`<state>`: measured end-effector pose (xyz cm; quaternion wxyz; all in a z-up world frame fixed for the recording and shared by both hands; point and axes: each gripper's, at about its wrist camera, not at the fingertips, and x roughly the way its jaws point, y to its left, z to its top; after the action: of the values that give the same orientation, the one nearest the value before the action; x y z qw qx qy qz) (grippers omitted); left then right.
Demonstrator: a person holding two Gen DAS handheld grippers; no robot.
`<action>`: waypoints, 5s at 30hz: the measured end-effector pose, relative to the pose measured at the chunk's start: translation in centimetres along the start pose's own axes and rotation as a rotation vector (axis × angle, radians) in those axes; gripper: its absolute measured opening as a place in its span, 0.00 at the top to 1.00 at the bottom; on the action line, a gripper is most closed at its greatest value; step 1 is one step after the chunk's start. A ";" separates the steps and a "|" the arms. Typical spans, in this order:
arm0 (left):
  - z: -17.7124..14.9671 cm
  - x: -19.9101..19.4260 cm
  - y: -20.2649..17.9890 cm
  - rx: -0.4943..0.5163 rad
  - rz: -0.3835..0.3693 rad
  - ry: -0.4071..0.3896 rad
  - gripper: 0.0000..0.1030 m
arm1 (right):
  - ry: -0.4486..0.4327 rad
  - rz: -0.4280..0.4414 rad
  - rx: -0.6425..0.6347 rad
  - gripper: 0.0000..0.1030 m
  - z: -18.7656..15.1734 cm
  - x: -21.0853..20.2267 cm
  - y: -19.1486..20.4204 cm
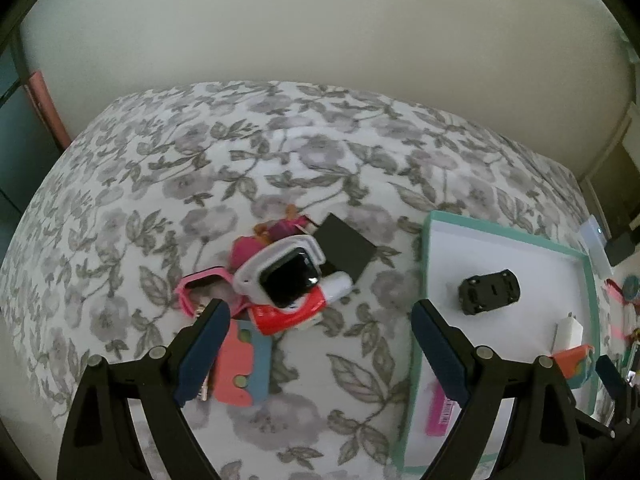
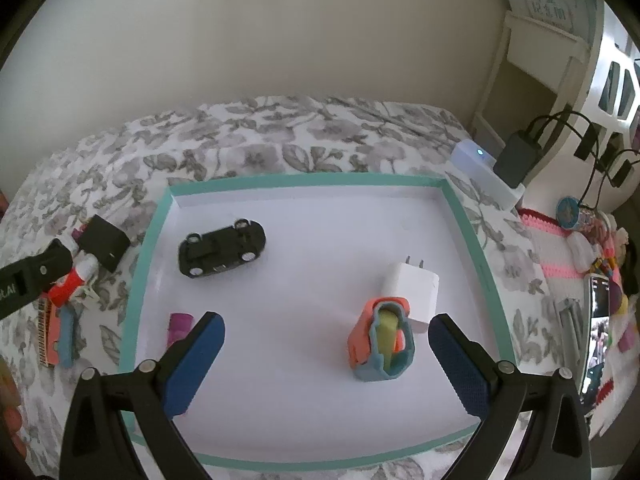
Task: Organize rigid objects
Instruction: 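Move both tools back toward the remaining items beside the tray, then grasp the gold patterned bar with the left tool while the right tool grasps the pink-and-blue toy, then carry the bar and toy into the tray and open both tools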
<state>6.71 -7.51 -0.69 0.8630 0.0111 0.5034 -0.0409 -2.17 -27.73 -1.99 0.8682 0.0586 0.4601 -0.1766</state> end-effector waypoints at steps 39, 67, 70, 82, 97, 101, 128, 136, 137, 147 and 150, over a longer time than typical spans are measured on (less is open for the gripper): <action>0.1 5.0 16.4 -0.197 0.058 0.215 0.10 | 0.127 0.332 -0.289 0.00 -2.2 1.7 19.9; 0.0 5.6 17.0 -0.214 0.068 0.230 0.10 | 0.196 0.335 -0.258 0.00 -2.9 5.5 24.1; 0.0 5.6 17.0 -0.216 0.062 0.233 0.10 | 0.170 0.278 -0.319 0.00 -3.0 5.8 25.1; -0.1 5.7 16.4 -0.189 0.049 0.241 0.10 | 0.161 0.256 -0.332 0.00 -2.7 6.4 25.6; -0.1 5.8 16.1 -0.193 0.006 0.248 0.10 | 0.155 0.357 -0.336 0.34 -2.8 4.4 24.5; -0.3 5.9 15.9 -0.199 -0.029 0.256 0.10 | 0.173 0.413 -0.329 0.46 -2.8 4.1 24.3; -2.3 7.3 11.0 -0.074 -0.084 0.331 0.74 | 0.253 0.394 -0.218 0.56 -3.3 3.4 19.6; -3.0 6.1 10.5 -0.109 -0.147 0.317 0.79 | 0.255 0.390 -0.185 0.56 -3.4 2.9 18.6; -3.0 5.7 10.5 -0.111 -0.148 0.311 0.79 | 0.254 0.391 -0.180 0.56 -3.3 2.7 18.4; -1.3 -0.1 10.1 -0.104 -0.142 0.157 0.79 | 0.177 0.454 -0.087 0.56 -2.0 -0.8 15.6; -0.6 -1.5 9.7 -0.086 -0.142 0.106 0.79 | 0.130 0.470 -0.057 0.56 -1.5 -2.3 14.2</action>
<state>6.23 2.26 0.13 0.8298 -0.0595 0.5491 -0.0799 0.64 -13.54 -1.82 0.8553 0.1507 0.4935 0.0473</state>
